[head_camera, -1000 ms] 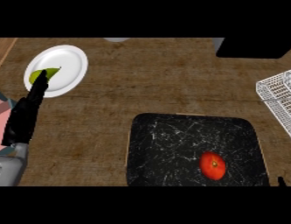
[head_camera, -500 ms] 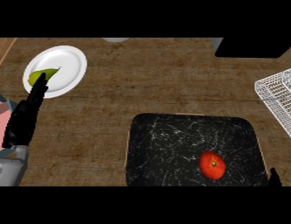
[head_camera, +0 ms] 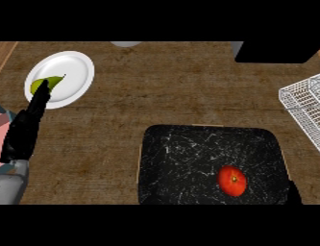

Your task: Pick the tomato from the tray and place it in the tiered basket

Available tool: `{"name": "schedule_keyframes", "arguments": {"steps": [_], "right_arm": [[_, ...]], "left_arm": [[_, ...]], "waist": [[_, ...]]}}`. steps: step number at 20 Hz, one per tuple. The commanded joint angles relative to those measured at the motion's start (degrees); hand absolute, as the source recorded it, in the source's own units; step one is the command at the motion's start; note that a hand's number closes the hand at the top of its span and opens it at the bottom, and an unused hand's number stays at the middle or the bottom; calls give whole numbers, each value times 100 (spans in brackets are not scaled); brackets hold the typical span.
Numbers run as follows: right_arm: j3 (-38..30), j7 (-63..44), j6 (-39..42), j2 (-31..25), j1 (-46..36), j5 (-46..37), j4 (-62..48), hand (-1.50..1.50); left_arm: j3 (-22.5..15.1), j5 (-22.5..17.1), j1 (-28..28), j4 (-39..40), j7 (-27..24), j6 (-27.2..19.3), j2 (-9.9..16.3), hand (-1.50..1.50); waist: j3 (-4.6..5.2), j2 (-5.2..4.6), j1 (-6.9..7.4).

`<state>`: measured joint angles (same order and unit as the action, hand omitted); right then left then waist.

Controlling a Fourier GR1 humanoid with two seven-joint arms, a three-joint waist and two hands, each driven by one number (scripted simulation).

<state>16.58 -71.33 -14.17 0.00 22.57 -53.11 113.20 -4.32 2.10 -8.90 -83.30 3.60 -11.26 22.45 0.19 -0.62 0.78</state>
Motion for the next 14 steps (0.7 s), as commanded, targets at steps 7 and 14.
{"name": "schedule_keyframes", "arguments": {"steps": [7,14], "right_arm": [[27,-1387,-445,0,-660,262,-701,-150],[-11,-1389,-657,0,-1014,623,-1106,-150]], "left_arm": [[45,43,51,112,-169,37,-49,0],[24,21,121,-168,69,57,-107,0]], "waist": [[-2,10,-2],[-11,36,13]]}}
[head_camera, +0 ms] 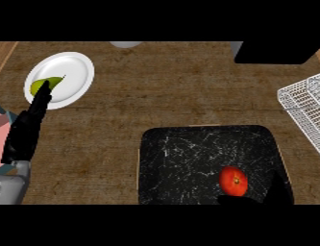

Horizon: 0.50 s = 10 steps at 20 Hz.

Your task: Pick the tomato from the tray and place it in the tiered basket

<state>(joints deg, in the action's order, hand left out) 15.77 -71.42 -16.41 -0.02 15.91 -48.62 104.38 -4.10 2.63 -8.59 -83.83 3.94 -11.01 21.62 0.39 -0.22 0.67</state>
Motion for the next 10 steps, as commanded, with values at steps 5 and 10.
{"name": "schedule_keyframes", "arguments": {"steps": [5,10], "right_arm": [[128,-1382,-204,1,-789,847,-617,150],[471,-1385,223,-4,-1013,113,-958,150]], "left_arm": [[52,57,-193,248,-40,-1,-76,0],[87,97,-212,309,-22,8,-92,0]], "waist": [[-33,-23,-11],[-31,-7,-10]]}}
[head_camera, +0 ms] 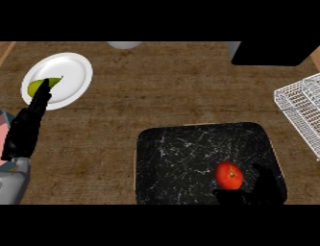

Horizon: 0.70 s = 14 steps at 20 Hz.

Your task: Pick the tomato from the tray and place it in the tiered basket

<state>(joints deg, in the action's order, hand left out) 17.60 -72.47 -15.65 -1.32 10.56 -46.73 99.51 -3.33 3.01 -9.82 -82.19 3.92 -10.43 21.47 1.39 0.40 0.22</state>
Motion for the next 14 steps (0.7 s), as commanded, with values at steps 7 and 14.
{"name": "schedule_keyframes", "arguments": {"steps": [7,14], "right_arm": [[148,-1281,-670,125,-629,185,-262,150],[-950,-1274,-456,129,-2025,-843,-448,150]], "left_arm": [[31,103,-61,103,-37,-22,-73,0],[-22,48,57,-57,-99,111,-105,0]], "waist": [[-135,-66,-2],[-123,-107,163]]}}
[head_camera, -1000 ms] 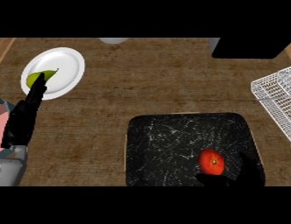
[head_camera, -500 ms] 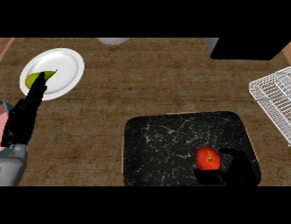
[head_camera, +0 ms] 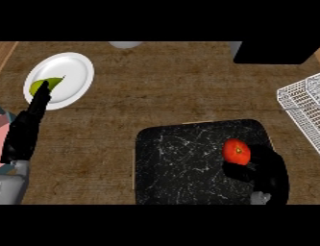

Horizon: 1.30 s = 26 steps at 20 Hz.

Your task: Pick the tomato from the tray and place it in the tiered basket

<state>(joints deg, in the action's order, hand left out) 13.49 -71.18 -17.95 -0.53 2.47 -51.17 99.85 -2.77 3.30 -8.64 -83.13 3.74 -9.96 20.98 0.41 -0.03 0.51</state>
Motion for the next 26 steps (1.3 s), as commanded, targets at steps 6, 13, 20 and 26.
{"name": "schedule_keyframes", "arguments": {"steps": [6,13,20,26], "right_arm": [[-1797,-453,-306,-447,-3044,-1231,-1934,150],[-2426,-396,-334,-1315,-4857,-2960,-3205,150],[-2760,-744,327,-1619,-6350,-4279,-4629,150],[-3385,-362,597,-1983,-7210,-4282,-5630,150]], "left_arm": [[-252,54,-266,-92,-65,135,-134,0],[-312,130,-477,5,73,66,-247,0],[-259,195,-646,187,116,55,-232,0],[-52,96,-343,227,-97,161,-85,0]], "waist": [[-25,-232,594],[-18,-184,576],[-22,-132,399],[-35,-86,259]]}}
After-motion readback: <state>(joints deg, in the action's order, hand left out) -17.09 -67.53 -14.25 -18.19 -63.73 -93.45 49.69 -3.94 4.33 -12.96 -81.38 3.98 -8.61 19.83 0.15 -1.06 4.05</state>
